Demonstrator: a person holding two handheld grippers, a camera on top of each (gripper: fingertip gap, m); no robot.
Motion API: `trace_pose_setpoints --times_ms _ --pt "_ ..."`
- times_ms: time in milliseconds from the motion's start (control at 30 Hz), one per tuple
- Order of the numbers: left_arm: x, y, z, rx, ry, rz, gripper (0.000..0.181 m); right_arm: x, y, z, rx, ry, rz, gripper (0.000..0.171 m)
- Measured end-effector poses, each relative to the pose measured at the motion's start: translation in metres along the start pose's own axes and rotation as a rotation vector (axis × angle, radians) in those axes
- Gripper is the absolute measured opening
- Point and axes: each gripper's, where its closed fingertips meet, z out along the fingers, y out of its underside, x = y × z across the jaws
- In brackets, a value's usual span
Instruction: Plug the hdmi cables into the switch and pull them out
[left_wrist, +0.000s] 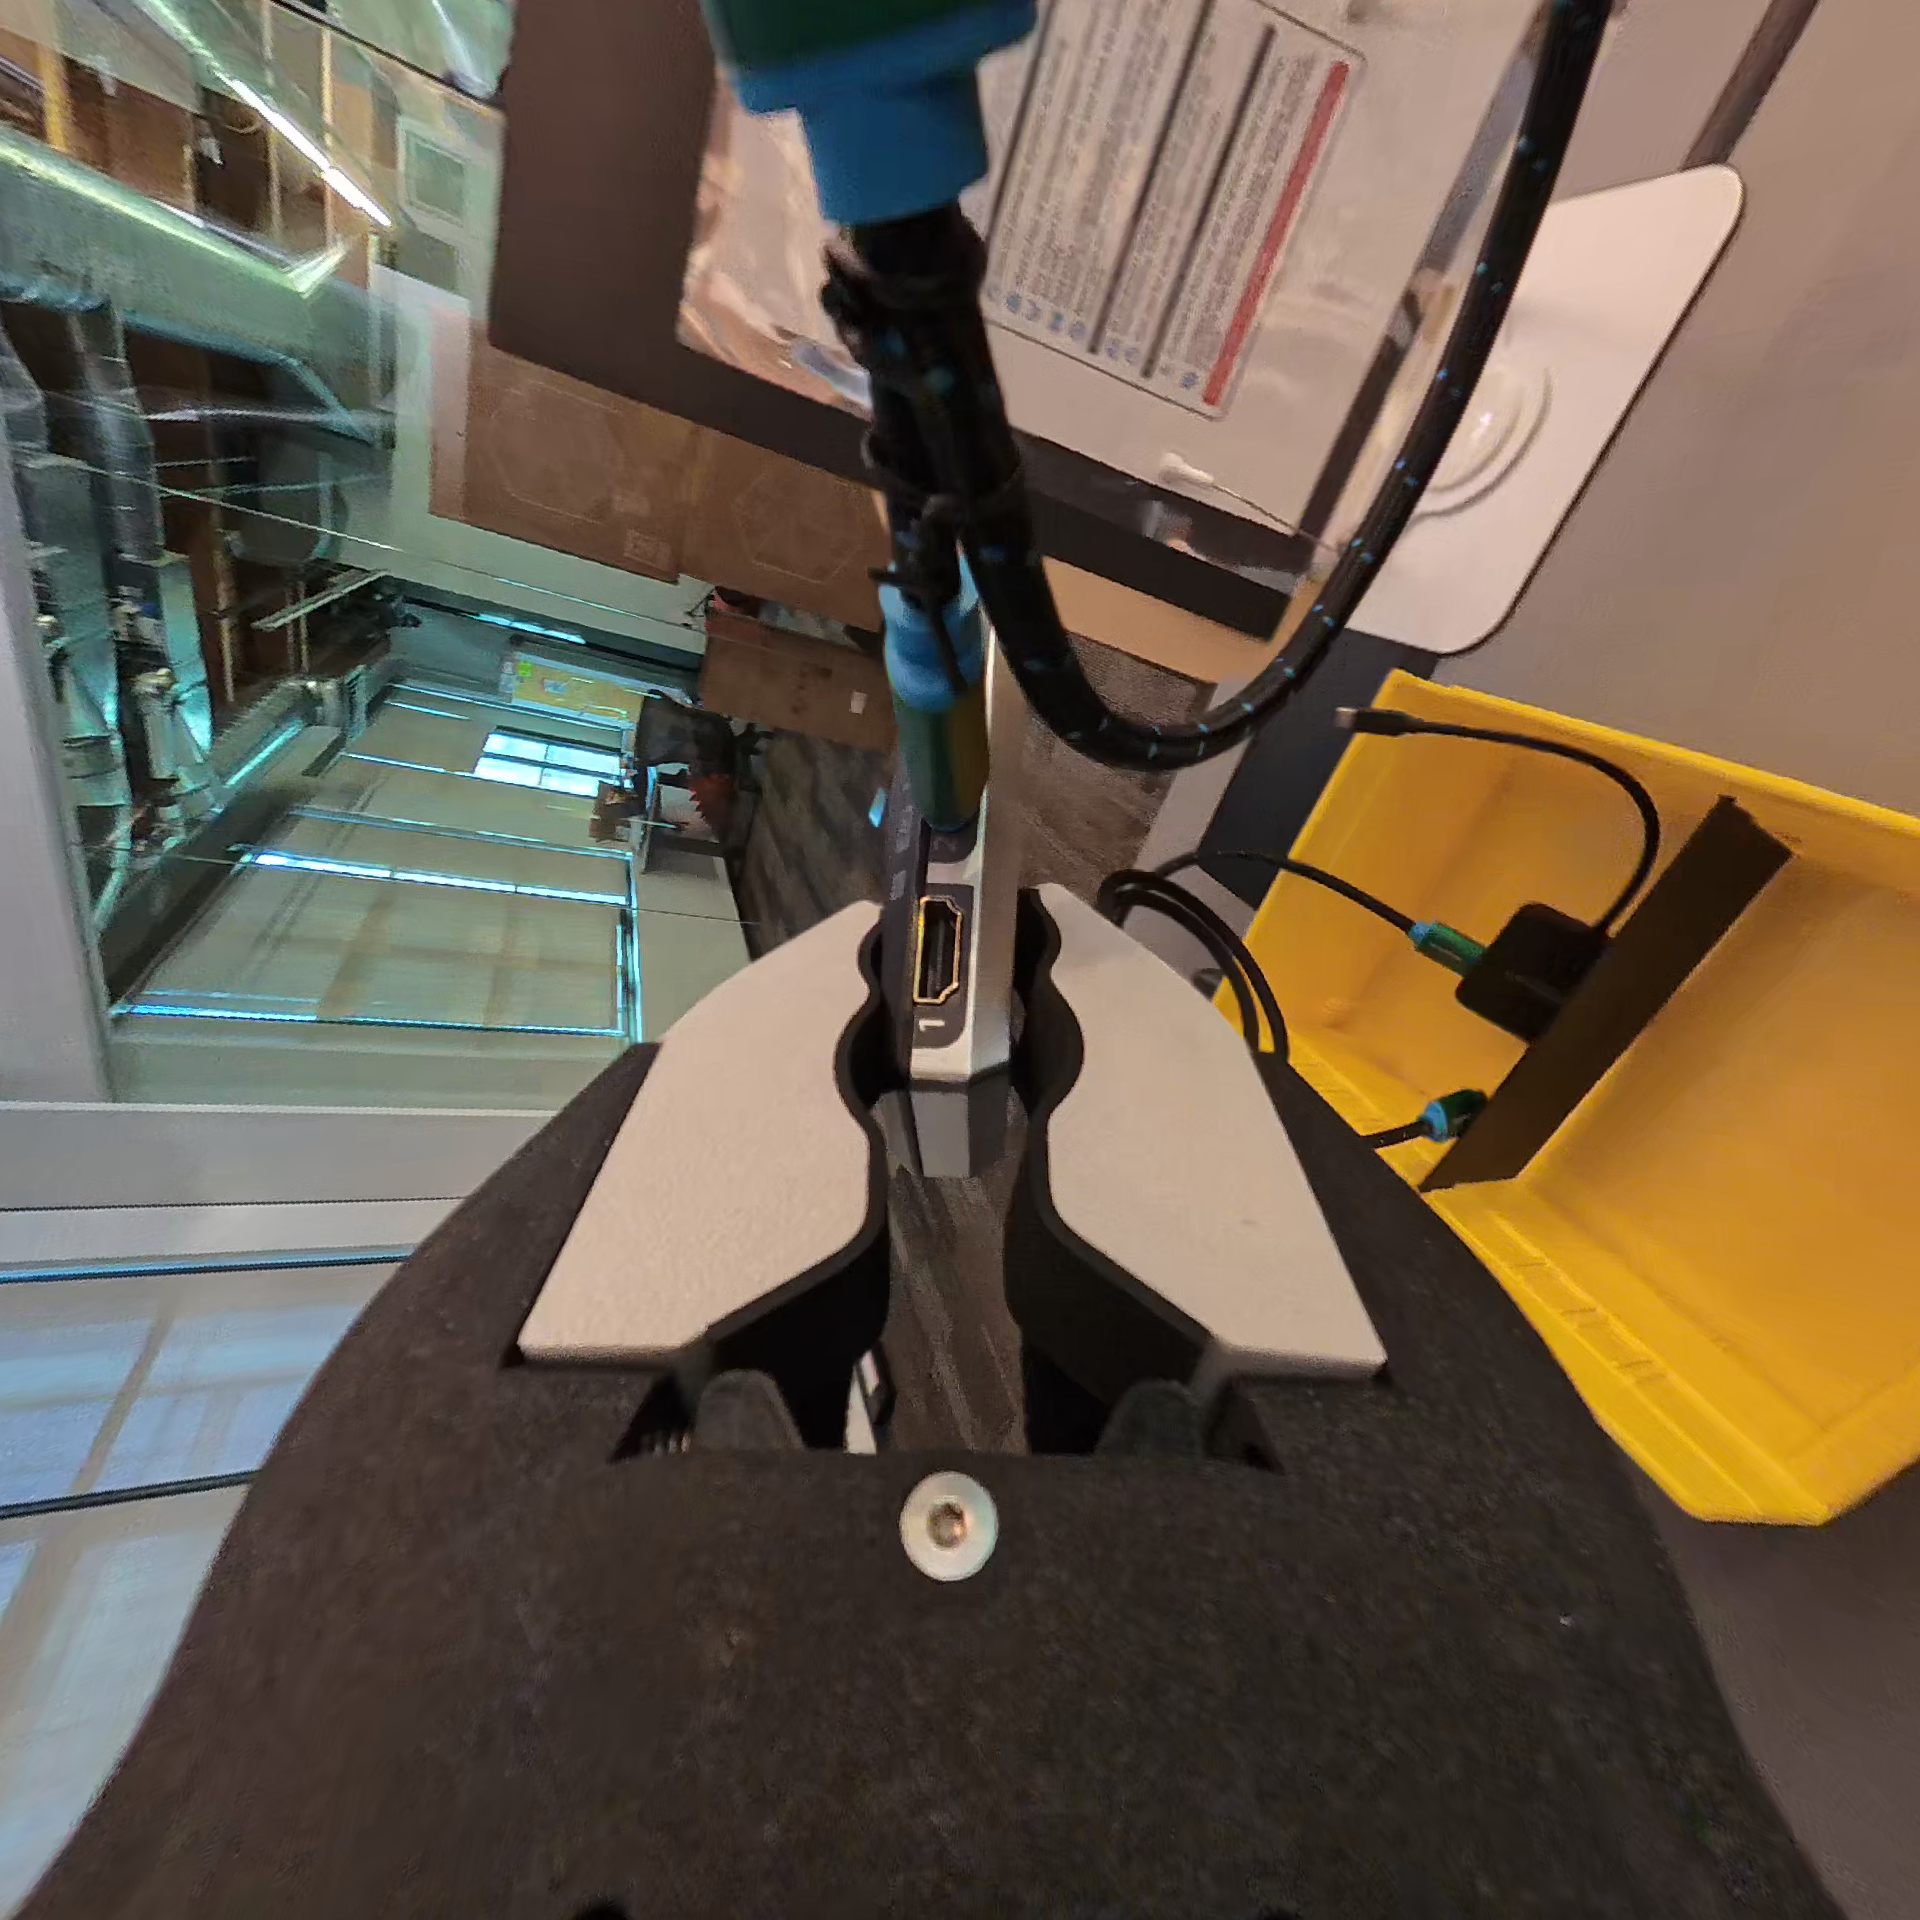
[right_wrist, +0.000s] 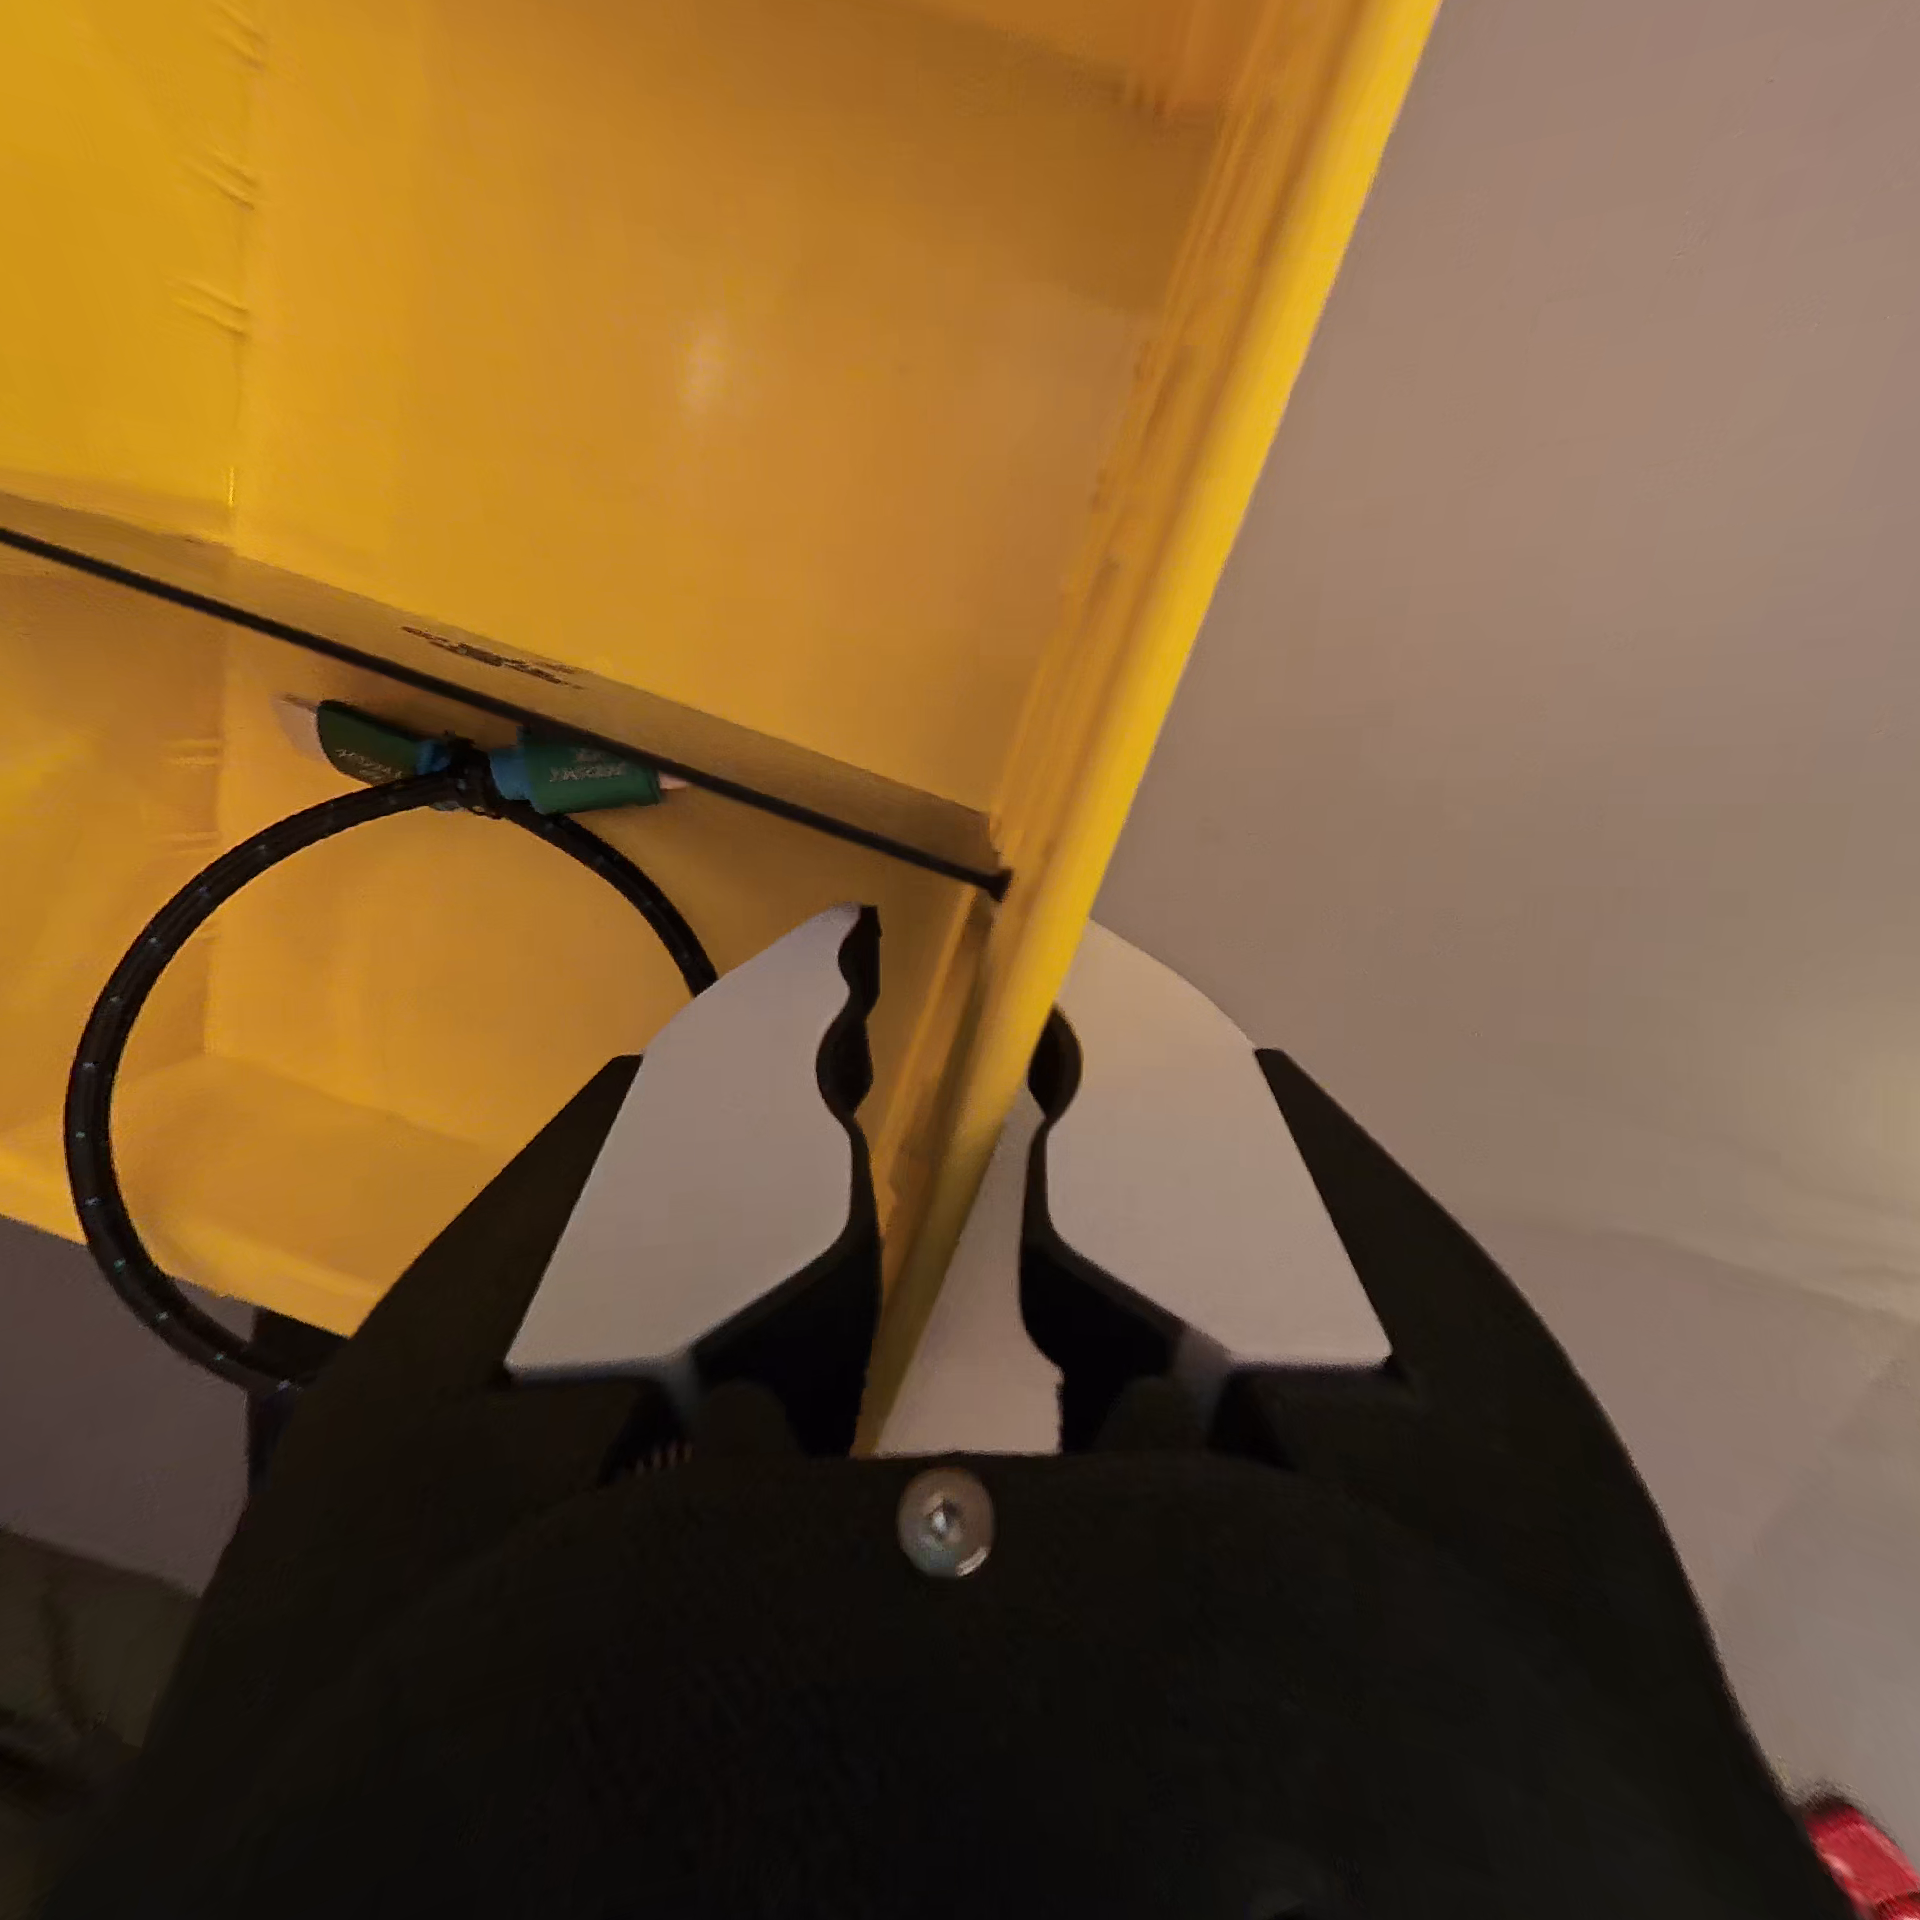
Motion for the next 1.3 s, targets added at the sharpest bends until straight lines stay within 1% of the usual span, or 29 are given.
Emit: trace_pose_setpoints --times_ms 167,233,400,600,700,800,867,967,1033,1100,1200,1267,1300 --pt "-0.036 -0.037 -0.028 0.020 -0.054 0.006 0.021 0.009 -0.010 -0.023 0.160 0.086 -0.039 0.036" --pt "-0.049 -0.051 -0.037 0.024 -0.074 0.008 0.021 0.014 -0.015 -0.035 0.238 0.126 -0.053 0.042" --pt "-0.075 -0.082 -0.052 0.031 -0.086 -0.001 0.022 0.008 -0.016 -0.060 0.366 0.132 -0.098 0.042" --pt "-0.092 -0.125 -0.065 0.056 -0.108 0.036 0.023 -0.007 -0.014 -0.093 0.478 0.141 -0.150 0.042" --pt "-0.097 -0.133 -0.062 0.020 -0.073 0.065 0.023 -0.015 -0.010 -0.100 0.481 0.114 -0.163 0.042" --pt "-0.090 -0.129 -0.054 -0.030 0.024 0.068 0.023 -0.031 -0.005 -0.101 0.473 0.042 -0.167 0.041" --pt "-0.085 -0.125 -0.048 -0.054 0.038 0.075 0.023 -0.049 -0.009 -0.106 0.507 0.022 -0.193 0.041" --pt "-0.070 -0.119 -0.036 -0.045 0.059 0.065 0.023 -0.089 -0.023 -0.120 0.594 0.029 -0.280 0.041" --pt "-0.061 -0.113 -0.028 -0.050 0.062 0.068 0.023 -0.136 -0.038 -0.135 0.709 -0.027 -0.361 0.041" --pt "-0.056 -0.108 -0.022 -0.054 0.057 0.067 0.023 -0.204 -0.057 -0.153 0.885 -0.173 -0.458 0.041" --pt "-0.054 -0.107 -0.021 -0.033 0.063 0.039 0.022 -0.324 -0.077 -0.177 1.142 -0.500 -0.569 0.040" --pt "-0.057 -0.110 -0.023 -0.011 0.061 0.018 0.022 -0.394 -0.092 -0.179 1.253 -0.656 -0.575 0.045" --pt "-0.059 -0.112 -0.025 0.000 0.060 0.004 0.023 -0.422 -0.103 -0.172 1.272 -0.675 -0.573 0.046"
